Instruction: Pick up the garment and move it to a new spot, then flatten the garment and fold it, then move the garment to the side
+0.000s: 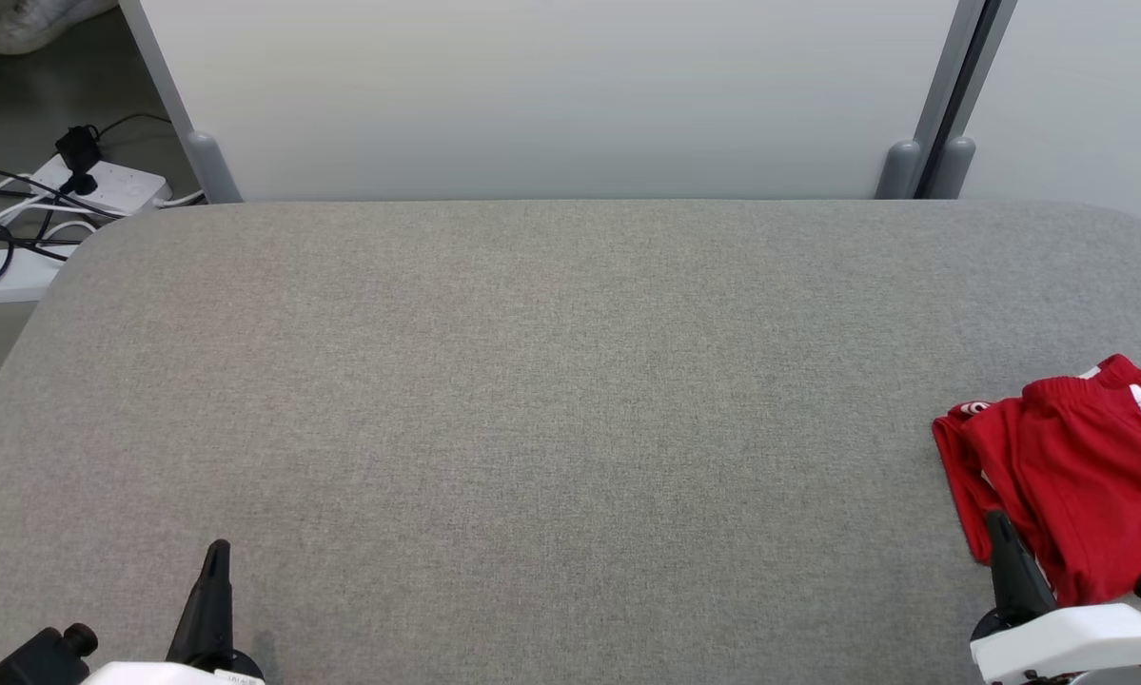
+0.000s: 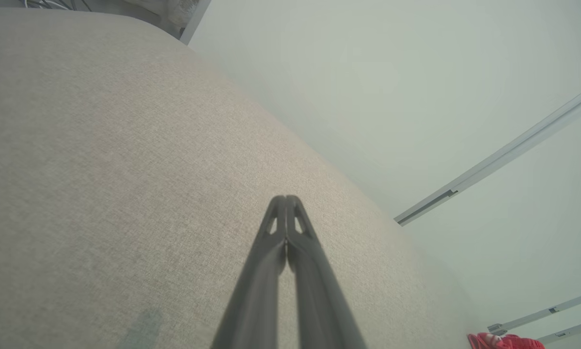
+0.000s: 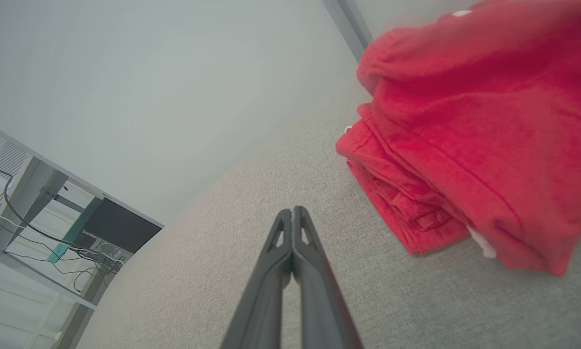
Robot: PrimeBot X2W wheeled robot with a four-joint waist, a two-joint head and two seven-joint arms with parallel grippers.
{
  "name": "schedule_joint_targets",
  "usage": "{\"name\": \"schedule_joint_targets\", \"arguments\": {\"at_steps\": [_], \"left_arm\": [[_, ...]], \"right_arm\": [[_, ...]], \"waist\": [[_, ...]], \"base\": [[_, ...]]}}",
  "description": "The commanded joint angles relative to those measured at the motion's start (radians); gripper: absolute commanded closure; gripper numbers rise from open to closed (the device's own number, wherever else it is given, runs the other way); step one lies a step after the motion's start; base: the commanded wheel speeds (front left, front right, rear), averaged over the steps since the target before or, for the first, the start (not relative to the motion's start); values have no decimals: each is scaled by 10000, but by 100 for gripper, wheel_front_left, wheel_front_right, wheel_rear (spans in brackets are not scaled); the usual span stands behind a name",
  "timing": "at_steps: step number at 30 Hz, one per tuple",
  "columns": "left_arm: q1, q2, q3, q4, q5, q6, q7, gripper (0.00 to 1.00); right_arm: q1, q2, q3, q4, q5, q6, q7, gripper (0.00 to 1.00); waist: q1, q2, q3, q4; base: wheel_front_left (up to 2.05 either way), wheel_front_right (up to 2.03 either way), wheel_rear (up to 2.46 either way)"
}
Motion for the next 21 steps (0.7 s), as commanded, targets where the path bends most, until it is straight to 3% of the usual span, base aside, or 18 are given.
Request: {"name": "schedule_joint_targets", "arguments": {"at_steps": [1,21], "left_arm": [[-550,120,236,-281,-319,0,39,100],[-857,-98,348,-309,-2337,0,616,100]], "right_arm": [[-408,-170,66,-275,398,33,100,100],[-564,-206,-36,-276,2800,45,505,100]], "waist": [[-1,-1,0,-5],[-1,-1,3,-60]], "base": [[0,0,0],[0,0,0]]}}
